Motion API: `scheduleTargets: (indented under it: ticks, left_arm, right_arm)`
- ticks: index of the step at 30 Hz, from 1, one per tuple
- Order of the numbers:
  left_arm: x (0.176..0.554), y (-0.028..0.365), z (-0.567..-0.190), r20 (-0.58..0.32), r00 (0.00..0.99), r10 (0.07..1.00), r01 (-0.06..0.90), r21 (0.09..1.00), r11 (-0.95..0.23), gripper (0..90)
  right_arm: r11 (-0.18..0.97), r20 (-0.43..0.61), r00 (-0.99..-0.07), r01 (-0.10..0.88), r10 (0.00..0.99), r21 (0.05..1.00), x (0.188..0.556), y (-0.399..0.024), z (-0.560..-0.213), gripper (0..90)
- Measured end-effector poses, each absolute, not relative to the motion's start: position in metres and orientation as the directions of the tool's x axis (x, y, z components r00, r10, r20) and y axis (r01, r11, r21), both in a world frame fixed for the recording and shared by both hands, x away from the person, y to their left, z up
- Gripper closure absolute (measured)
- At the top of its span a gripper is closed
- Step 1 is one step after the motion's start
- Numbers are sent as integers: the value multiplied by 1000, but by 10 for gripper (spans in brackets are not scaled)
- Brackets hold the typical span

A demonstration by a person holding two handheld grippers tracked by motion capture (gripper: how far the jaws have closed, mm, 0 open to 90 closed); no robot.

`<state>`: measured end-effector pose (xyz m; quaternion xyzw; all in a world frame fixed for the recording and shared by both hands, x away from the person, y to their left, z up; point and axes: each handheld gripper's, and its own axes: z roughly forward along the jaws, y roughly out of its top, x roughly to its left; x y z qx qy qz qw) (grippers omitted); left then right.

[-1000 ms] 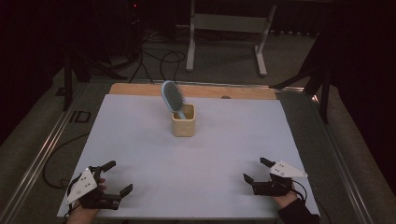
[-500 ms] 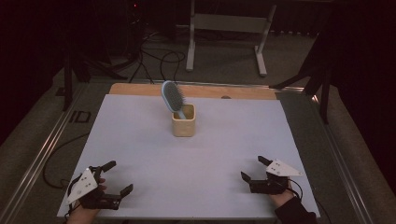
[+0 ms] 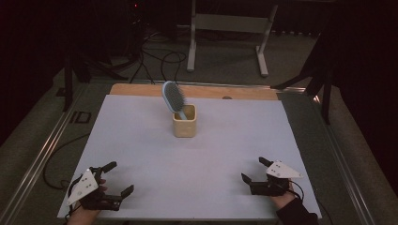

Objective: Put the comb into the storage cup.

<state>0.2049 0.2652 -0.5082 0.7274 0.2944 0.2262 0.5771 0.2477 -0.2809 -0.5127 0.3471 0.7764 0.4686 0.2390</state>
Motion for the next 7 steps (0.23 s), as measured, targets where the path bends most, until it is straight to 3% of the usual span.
scheduleTargets:
  ticks: [7]
  left_arm:
    - [204,266,-508,-15,724,690,171,973,-157,0]
  right_arm:
    - [322,-45,-650,315,759,893,247,-280,-513,80]
